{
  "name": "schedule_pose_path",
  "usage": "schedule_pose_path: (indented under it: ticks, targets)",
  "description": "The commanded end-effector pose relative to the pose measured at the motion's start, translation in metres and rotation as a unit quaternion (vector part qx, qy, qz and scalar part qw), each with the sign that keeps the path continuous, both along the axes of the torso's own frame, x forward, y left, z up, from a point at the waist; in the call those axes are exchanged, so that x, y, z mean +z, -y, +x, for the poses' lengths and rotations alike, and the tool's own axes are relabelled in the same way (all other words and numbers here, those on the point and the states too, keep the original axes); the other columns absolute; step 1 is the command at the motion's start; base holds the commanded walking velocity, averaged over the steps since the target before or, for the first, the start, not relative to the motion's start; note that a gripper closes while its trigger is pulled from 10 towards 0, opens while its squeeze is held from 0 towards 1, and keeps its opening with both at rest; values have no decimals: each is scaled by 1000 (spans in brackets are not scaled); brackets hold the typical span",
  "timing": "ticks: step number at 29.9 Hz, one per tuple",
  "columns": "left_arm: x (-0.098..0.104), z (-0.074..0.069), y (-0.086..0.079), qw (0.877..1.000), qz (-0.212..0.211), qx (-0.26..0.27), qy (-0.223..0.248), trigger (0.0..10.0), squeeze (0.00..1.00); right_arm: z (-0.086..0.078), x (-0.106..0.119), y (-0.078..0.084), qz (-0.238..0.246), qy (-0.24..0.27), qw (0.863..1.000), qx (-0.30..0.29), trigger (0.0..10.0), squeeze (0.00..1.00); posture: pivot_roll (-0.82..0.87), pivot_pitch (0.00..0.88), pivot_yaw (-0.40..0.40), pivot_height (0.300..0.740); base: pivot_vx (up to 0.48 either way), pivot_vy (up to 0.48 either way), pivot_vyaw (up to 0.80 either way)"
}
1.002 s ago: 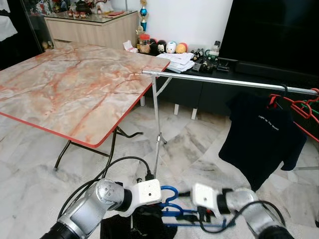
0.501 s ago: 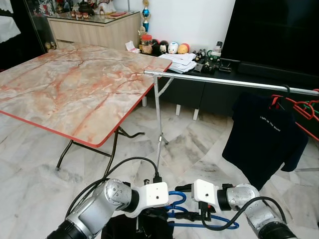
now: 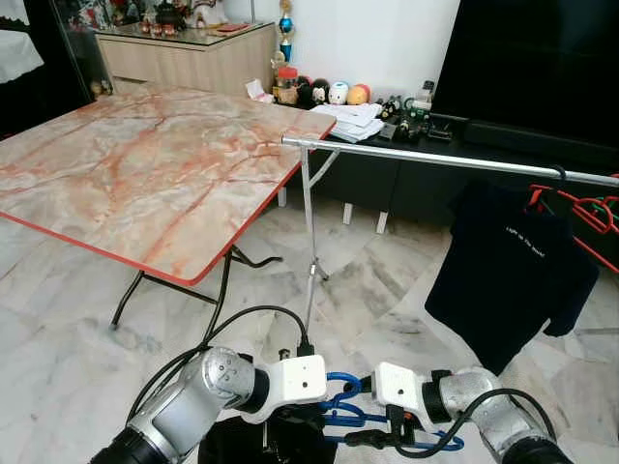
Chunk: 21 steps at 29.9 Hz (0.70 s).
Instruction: Hang hanger
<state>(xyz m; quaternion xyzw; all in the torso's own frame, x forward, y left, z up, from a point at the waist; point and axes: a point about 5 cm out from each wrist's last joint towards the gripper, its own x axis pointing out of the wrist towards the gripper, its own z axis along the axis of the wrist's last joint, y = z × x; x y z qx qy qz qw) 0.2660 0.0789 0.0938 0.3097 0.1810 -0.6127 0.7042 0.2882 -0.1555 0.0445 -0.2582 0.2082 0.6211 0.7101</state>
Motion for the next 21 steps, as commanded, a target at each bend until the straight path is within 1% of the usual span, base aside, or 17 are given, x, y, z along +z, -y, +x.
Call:
schedule_pose_path:
  ticks: [1,4,11,18,21]
  targets:
    - [5,3,0,1000,7,-8,17,0,0,-2,-3,-1,-3,-10,1000,4,0,0,135,0,15,740,0,0,0]
    - [5,3,0,1000,7,-7,17,0,0,-3,-4,-1,-5,-10,1000,3,0,0,133,0,15,740,0,0,0]
    - [4,2,0,1000,7,-9,15,0,0,0,-6,1,-12,3,1000,-20,0,0,134,0,18,740,0,0,0]
    - [7,3,4,1000,2,-11,14,0,0,1,-7,-3,-5,5,999,-35,0,0,132,0,21,740,0,0,0]
    - [7,3,6,1000,0,-12,13,0,0,3,-7,-6,8,8,999,-50,0,0,132,0,21,740,0,0,0]
